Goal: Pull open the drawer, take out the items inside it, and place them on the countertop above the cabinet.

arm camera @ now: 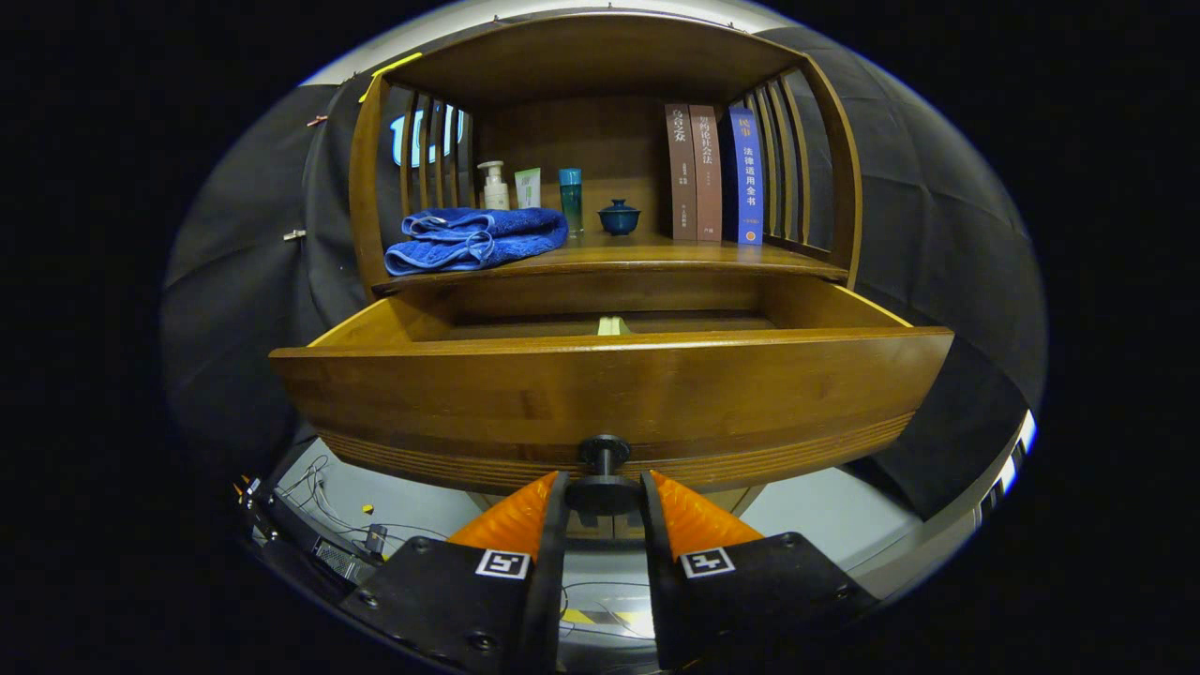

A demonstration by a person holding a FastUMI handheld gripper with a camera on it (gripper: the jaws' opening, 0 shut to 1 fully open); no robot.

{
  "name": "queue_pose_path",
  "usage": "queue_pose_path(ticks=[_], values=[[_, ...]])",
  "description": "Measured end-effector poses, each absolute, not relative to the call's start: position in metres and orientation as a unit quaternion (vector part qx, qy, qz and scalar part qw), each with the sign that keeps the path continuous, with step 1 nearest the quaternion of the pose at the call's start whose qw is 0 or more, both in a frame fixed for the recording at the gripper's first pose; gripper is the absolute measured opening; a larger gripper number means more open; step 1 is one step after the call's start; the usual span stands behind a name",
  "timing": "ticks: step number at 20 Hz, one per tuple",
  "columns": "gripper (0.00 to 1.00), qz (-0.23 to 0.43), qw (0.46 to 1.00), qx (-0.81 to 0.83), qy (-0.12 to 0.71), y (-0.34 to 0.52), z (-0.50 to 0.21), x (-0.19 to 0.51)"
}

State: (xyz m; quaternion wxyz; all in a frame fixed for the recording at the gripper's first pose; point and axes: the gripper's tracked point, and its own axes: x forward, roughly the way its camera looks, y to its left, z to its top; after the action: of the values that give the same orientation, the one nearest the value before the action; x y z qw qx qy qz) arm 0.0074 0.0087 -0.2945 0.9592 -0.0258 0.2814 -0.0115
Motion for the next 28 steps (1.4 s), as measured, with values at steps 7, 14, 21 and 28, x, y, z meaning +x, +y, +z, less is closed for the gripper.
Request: queue_pose_path(ticks=[7,14,21,28], values=[[0.48,-0.004,0.962,-0.016,0.273,0.009,-0.29,-0.005],[0.84,0.009,0.986,-0.021,0.168,0.004,-0.162,-0.006],[0.93,-0.016,0.983,0.057,0.171,-0.007,-0.123,0.08],[0.94,0.013,0.959,0.017,0.281,0.018,-0.192,0.153]])
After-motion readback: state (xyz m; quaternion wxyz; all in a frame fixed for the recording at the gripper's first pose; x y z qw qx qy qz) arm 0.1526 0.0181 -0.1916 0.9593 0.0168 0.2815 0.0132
